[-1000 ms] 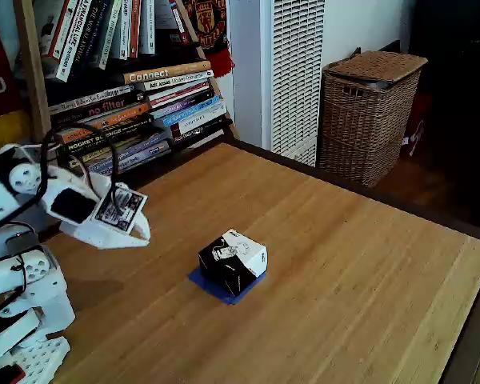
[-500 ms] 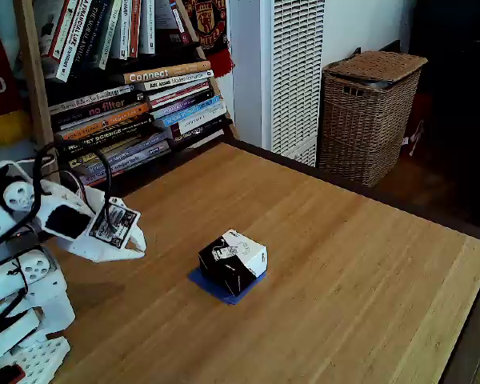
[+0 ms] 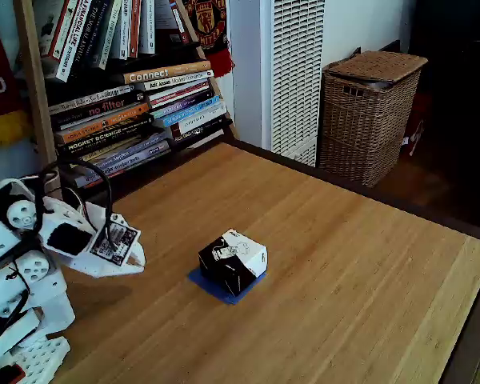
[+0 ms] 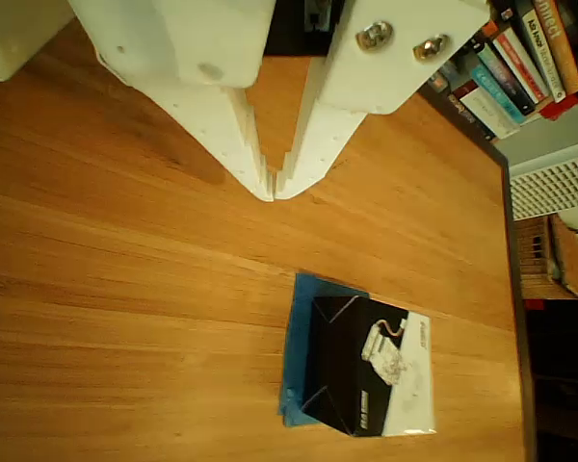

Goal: Push the box on top of the target

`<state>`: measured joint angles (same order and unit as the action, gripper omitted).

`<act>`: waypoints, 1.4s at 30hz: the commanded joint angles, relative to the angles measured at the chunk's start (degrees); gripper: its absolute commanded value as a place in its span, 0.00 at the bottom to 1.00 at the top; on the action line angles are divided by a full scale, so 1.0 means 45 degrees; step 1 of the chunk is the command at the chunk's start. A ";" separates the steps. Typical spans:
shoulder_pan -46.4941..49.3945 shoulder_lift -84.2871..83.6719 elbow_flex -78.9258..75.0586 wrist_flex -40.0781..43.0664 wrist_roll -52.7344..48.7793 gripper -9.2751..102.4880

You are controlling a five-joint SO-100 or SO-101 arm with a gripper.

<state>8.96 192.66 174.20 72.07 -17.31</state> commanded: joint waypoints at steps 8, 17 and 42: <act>0.0059 0.0195 0.0684 -0.0527 -0.0078 0.08; 0.0059 0.0195 0.1504 -0.1113 0.0039 0.08; 0.0156 0.0195 0.2324 -0.1270 0.0039 0.08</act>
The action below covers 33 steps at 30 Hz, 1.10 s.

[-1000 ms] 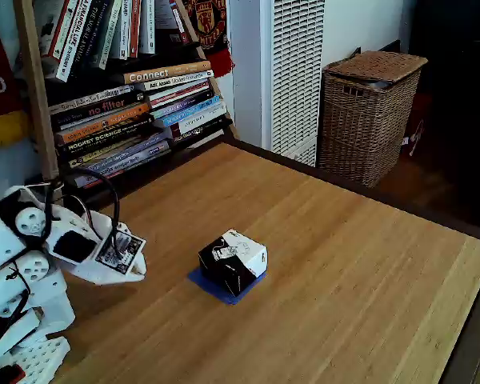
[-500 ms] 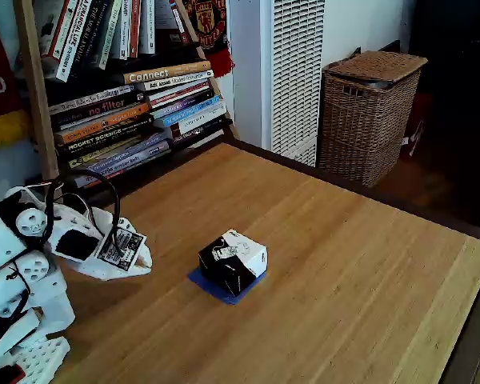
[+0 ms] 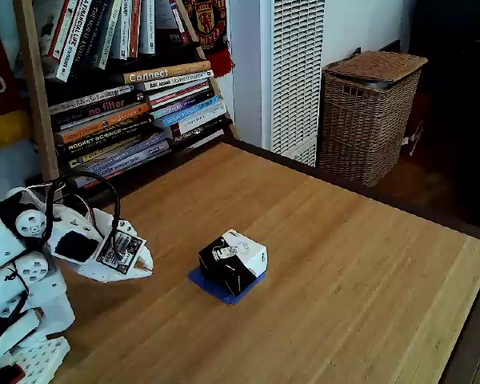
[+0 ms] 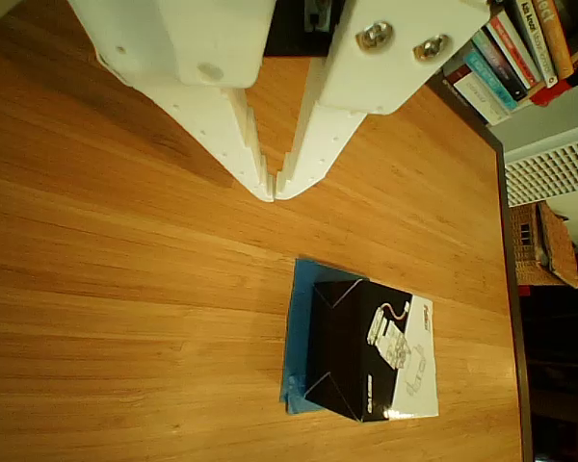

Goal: Push the box on top of the target

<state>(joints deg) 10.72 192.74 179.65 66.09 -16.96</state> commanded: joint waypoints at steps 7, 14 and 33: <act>-0.0781 0.0176 0.1113 0.0156 -0.0059 0.08; -0.1348 0.0176 0.1113 0.0273 -0.0059 0.09; -0.1621 0.0176 0.1113 0.0332 -0.0137 0.08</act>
